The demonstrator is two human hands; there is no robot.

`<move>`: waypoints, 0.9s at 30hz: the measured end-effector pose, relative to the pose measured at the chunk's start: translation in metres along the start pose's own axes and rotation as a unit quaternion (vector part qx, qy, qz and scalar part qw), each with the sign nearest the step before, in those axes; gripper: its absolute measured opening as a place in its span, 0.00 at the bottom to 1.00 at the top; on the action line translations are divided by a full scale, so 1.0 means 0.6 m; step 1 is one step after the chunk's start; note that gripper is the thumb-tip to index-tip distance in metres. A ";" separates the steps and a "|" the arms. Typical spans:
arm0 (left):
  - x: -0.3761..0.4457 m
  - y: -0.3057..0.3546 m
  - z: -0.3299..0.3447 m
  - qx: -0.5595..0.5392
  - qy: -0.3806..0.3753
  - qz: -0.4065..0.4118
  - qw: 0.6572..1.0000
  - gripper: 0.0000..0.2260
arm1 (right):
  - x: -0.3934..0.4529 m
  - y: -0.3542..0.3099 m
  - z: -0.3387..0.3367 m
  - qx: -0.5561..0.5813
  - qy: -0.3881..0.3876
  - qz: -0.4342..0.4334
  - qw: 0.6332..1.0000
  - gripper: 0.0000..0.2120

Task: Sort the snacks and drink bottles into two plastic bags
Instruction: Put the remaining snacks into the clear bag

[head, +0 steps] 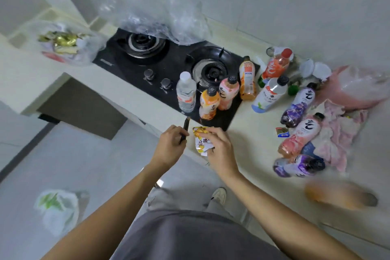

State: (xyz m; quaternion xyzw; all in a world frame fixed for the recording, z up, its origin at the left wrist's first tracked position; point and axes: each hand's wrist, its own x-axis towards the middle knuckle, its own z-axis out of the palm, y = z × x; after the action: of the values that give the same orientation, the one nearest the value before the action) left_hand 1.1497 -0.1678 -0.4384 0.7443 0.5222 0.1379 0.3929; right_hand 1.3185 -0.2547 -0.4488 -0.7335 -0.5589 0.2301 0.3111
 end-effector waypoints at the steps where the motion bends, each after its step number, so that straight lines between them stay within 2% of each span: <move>1: -0.009 -0.015 -0.018 -0.018 0.021 -0.019 0.999 0.10 | 0.009 -0.020 0.011 0.005 -0.007 -0.017 1.000 0.34; 8: -0.071 -0.153 -0.203 -0.109 0.140 -0.121 0.977 0.17 | 0.086 -0.214 0.148 0.058 -0.057 -0.109 0.991 0.35; 15: -0.075 -0.302 -0.428 -0.119 0.204 -0.129 0.963 0.11 | 0.173 -0.423 0.320 0.099 -0.085 -0.144 0.981 0.35; 21: -0.030 -0.359 -0.568 -0.132 0.208 -0.115 0.962 0.10 | 0.263 -0.538 0.413 0.123 -0.091 -0.144 0.978 0.34; 27: 0.081 -0.411 -0.659 -0.101 0.207 -0.114 0.966 0.11 | 0.393 -0.578 0.489 0.122 -0.092 -0.132 0.979 0.34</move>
State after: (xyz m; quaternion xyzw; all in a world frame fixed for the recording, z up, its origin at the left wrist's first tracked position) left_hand 0.7616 0.0853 -0.3700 0.5919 0.6567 0.2953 0.3623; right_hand 0.9461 0.0937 -0.4044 -0.5850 -0.6450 0.3201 0.3731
